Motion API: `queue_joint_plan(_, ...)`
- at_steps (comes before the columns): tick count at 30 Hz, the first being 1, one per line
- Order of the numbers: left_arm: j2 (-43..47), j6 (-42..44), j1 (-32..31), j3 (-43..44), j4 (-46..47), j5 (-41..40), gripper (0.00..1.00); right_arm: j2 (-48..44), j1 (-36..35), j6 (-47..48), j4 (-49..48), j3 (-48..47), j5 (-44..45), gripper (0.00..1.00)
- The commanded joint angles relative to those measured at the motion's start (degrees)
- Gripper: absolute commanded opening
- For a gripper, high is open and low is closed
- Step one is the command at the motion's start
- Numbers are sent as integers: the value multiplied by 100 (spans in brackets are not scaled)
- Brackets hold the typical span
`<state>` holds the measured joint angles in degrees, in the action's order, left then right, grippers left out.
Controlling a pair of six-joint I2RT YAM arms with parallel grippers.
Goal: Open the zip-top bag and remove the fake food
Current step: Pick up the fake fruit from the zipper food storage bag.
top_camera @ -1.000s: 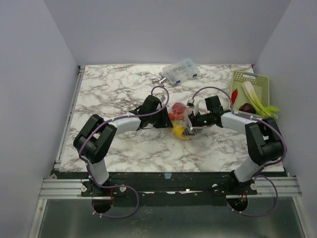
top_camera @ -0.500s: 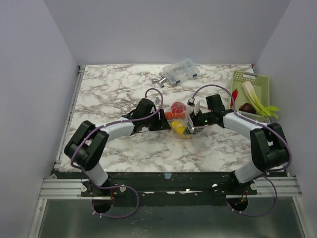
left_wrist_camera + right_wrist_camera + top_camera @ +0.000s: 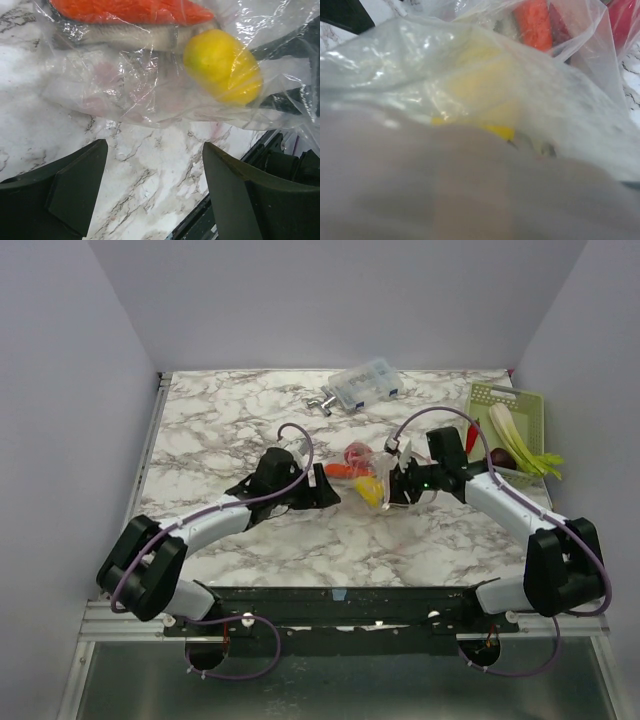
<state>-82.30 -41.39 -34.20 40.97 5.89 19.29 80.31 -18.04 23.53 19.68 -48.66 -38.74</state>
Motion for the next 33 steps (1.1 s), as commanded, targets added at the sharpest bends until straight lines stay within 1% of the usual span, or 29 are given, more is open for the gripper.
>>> queue_joint_plan(1,788,245,21,-327,42,-605,79,-212,-5,508,605,-221,437,24)
queue_joint_plan(5,1873,322,27,-752,-21,-1171,86,-417,8,767,994,-202,697,24)
queue_joint_plan(7,2363,446,44,-863,-193,-1436,91,-636,14,808,1104,-136,741,24)
queue_joint_plan(10,2916,725,96,-865,-539,-1547,98,-964,26,1019,1351,-117,800,23)
queue_joint_plan(12,3155,781,225,-874,-576,-1313,99,-1122,33,1148,1521,-159,888,23)
queue_joint_plan(16,3430,716,701,-893,-660,-116,99,-1295,42,1374,1759,-193,1130,22)
queue_joint_plan(18,3494,708,836,-880,-678,185,99,-1247,48,1341,1742,-134,1142,23)
queue_joint_plan(20,3504,758,878,-893,-617,413,99,-1053,47,1278,1831,-152,945,22)
queue_joint_plan(23,3469,731,880,-927,-626,640,99,-900,64,1313,2045,-230,692,22)
queue_joint_plan(25,3537,681,879,-1009,-615,708,99,-1105,113,1336,2066,-218,681,22)
queue_joint_plan(29,3655,728,888,-1109,-696,802,99,-1634,211,1719,2197,-318,1157,23)
queue_joint_plan(33,3586,722,896,-1153,-686,971,98,-1600,241,2002,2766,-644,1293,23)
